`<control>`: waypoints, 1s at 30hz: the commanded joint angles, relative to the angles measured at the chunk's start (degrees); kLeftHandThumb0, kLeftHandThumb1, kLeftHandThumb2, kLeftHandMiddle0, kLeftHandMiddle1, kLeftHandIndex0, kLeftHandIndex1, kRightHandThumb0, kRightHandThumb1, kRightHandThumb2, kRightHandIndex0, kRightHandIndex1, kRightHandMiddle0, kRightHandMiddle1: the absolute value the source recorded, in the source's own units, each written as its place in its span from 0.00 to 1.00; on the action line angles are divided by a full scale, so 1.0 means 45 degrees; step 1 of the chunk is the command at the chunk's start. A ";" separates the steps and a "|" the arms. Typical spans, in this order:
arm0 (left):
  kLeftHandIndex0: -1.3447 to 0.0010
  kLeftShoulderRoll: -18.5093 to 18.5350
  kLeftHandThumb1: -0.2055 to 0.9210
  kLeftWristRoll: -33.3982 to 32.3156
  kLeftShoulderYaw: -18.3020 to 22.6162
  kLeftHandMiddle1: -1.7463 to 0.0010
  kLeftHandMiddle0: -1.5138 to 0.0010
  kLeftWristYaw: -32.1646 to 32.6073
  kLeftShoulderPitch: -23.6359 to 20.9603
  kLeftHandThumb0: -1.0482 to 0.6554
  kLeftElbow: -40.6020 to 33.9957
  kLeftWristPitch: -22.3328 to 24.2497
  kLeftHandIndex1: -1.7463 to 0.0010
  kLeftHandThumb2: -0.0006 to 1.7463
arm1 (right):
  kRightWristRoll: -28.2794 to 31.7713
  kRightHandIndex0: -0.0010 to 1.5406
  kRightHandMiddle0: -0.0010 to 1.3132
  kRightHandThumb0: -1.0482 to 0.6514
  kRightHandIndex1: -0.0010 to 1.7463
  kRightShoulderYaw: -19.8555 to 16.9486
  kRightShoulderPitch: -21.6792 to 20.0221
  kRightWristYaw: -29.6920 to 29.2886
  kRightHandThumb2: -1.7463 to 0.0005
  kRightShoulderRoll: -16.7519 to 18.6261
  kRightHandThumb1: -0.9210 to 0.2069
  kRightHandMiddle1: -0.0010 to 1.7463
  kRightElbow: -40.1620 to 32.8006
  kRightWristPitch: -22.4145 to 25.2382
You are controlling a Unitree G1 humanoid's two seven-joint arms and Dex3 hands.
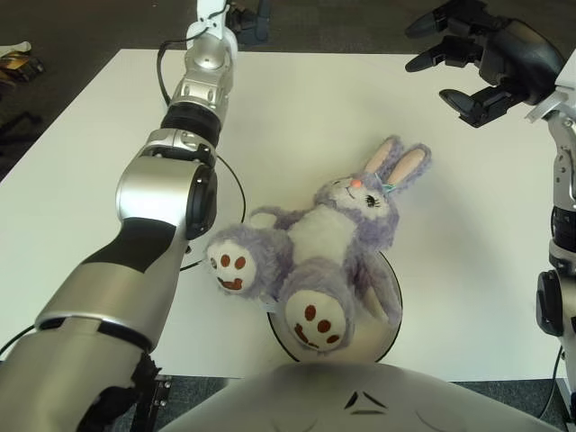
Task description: Put the doll into the plate.
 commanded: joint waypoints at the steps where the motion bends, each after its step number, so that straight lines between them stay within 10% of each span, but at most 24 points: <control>1: 0.66 0.0283 0.61 -0.0092 0.0019 0.12 0.72 -0.0452 0.0427 0.61 -0.0639 -0.0198 0.00 0.60 | 0.0166 0.29 0.13 0.40 0.51 -0.0074 0.0087 -0.0417 0.40 0.0142 0.40 0.72 -0.0472 0.0855; 7: 0.65 0.0258 0.65 -0.0173 0.0095 0.13 0.75 -0.0460 0.0708 0.61 -0.1054 -0.0257 0.00 0.57 | -0.0287 0.33 0.04 0.41 0.51 -0.0022 0.0251 -0.1435 0.40 0.0375 0.40 0.70 -0.1028 0.1735; 17: 0.77 -0.0182 0.71 -0.0248 0.0251 0.02 0.80 0.0373 0.1717 0.61 -0.2496 -0.0275 0.00 0.57 | -0.0885 0.23 0.01 0.36 0.45 -0.0249 0.1213 -0.3020 0.46 0.1401 0.36 0.70 -0.0046 -0.2407; 24: 0.71 -0.0296 0.72 -0.0325 0.0278 0.11 0.77 0.0455 0.2585 0.61 -0.3999 0.0123 0.00 0.53 | -0.0779 0.30 0.00 0.37 0.47 -0.0395 0.1326 -0.3332 0.45 0.1780 0.37 0.63 0.0952 -0.3371; 30: 0.70 -0.0447 0.69 -0.0772 0.0468 0.19 0.68 0.0115 0.3083 0.61 -0.4547 0.0088 0.00 0.52 | -0.1596 0.31 0.15 0.57 0.78 -0.0474 0.1518 -0.5995 0.61 0.3317 0.18 0.88 0.0479 -0.0278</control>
